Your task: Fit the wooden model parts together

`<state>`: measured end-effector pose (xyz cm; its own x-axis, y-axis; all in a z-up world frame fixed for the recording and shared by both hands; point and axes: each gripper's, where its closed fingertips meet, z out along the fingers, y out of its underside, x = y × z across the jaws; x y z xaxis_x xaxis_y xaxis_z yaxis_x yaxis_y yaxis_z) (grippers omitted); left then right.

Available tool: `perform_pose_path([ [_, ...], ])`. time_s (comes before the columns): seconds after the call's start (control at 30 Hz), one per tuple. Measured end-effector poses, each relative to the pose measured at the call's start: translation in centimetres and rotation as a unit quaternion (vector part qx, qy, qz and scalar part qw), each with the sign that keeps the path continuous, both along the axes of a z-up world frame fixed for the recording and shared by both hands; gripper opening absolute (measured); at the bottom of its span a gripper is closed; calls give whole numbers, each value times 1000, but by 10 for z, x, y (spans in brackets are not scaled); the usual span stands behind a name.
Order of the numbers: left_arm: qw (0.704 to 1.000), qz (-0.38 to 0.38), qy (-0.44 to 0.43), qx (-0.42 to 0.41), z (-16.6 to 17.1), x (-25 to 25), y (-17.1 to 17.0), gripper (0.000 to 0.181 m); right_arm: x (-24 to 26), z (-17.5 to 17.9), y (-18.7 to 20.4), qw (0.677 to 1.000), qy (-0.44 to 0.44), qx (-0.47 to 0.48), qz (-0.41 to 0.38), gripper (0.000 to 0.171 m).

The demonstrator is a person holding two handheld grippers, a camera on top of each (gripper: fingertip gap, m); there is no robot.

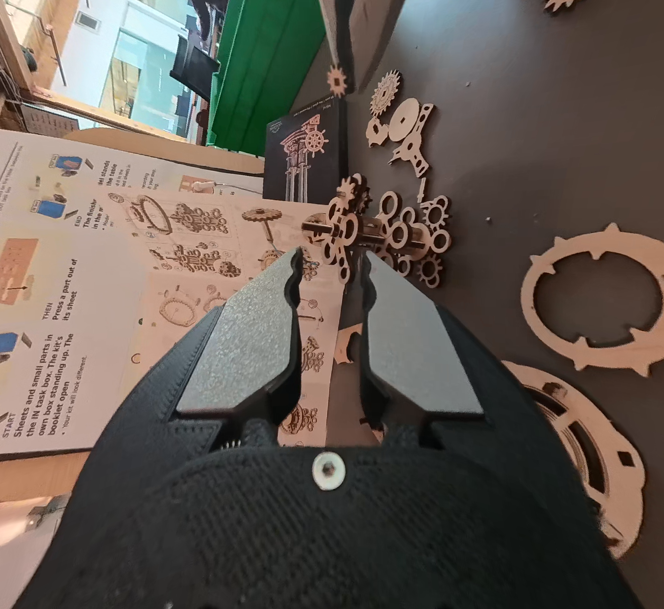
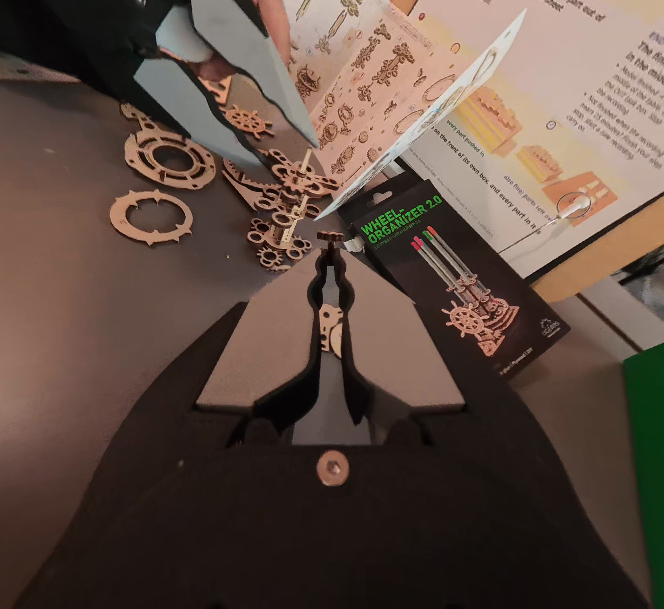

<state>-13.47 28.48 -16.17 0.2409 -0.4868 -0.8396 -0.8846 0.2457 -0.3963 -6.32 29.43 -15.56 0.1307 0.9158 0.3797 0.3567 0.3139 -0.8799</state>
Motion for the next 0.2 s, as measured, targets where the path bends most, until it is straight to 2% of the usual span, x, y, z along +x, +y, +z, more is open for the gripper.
perform_pose_path([
  [0.2, 999, -27, -29, -6, 17, 2, -24, 26, -3, -2, -7, 999, -13, 28, 8, 0],
])
